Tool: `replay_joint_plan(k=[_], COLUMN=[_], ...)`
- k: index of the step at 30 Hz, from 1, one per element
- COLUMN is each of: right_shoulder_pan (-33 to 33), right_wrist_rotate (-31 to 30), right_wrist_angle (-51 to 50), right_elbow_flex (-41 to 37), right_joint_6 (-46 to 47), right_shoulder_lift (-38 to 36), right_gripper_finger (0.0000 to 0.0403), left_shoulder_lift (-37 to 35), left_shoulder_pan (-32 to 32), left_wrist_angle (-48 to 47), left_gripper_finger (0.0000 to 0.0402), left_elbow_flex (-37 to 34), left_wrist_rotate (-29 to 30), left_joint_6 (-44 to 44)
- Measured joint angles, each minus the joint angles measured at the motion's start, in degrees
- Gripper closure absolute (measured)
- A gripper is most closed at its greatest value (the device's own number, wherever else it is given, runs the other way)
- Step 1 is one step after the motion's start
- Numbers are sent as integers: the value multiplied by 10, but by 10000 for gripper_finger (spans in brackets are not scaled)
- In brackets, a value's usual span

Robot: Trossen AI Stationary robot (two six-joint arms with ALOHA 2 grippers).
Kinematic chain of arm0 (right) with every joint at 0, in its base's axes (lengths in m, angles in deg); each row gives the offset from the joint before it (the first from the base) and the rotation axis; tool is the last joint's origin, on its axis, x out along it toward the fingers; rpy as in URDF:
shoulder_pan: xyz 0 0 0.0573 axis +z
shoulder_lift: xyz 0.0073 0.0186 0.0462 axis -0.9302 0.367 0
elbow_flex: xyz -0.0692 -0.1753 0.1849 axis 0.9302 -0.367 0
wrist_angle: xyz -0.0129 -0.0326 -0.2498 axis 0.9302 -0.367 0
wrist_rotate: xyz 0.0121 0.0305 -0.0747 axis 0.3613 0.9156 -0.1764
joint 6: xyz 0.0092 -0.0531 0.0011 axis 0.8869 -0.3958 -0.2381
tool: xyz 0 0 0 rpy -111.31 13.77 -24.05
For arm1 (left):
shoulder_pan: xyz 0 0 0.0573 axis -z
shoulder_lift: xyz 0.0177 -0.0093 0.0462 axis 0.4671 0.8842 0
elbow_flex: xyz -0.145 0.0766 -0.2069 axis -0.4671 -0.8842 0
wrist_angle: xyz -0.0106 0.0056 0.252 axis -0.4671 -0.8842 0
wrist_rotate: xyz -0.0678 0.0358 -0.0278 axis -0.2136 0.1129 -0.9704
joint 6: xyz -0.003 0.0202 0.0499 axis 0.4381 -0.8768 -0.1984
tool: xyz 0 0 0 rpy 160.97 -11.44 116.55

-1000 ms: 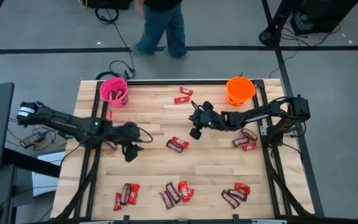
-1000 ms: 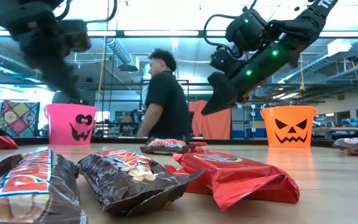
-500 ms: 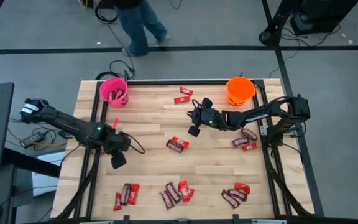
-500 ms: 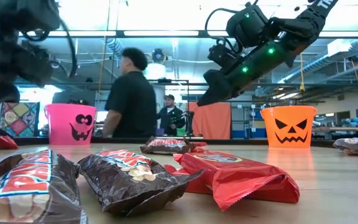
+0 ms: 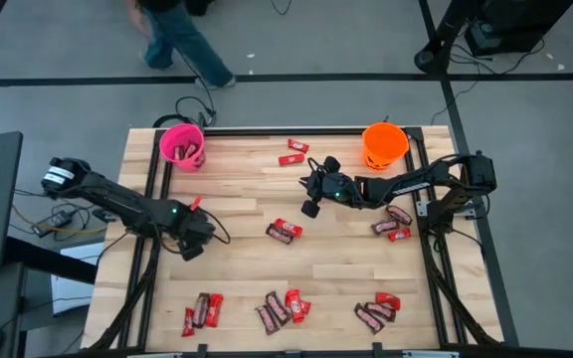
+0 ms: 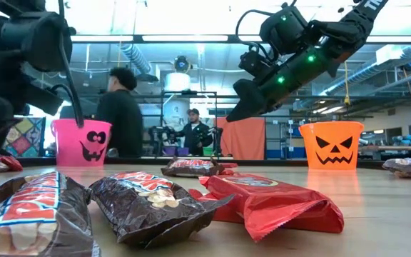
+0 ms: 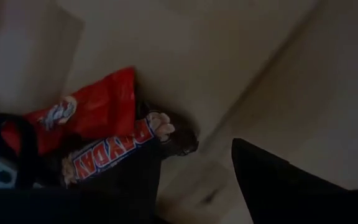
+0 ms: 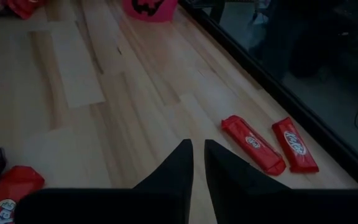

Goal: Sort candy by brand, put in halloween buckets
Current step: Put the brown chocolate bar into the pink bucket

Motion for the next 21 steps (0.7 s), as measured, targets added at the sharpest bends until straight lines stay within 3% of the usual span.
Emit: replay_joint_plan(k=[7,13,21], right_shoulder_pan=[0,0,7], right_wrist_rotate=[0,1,1], right_wrist_angle=[0,-3,-24], right_elbow_flex=[0,0,0], right_joint_6=[0,2,22], right_shoulder_lift=[0,0,0], right_gripper_finger=[348,348,348], left_shoulder_lift=[28,30,29], left_shoulder_pan=[-2,-16,-32], left_wrist_angle=[37,144,73], left_gripper_finger=[199,199,199], left_elbow_flex=[0,20,115], left_wrist_rotate=[69,98,165], left_joint_6=[74,-8,-79])
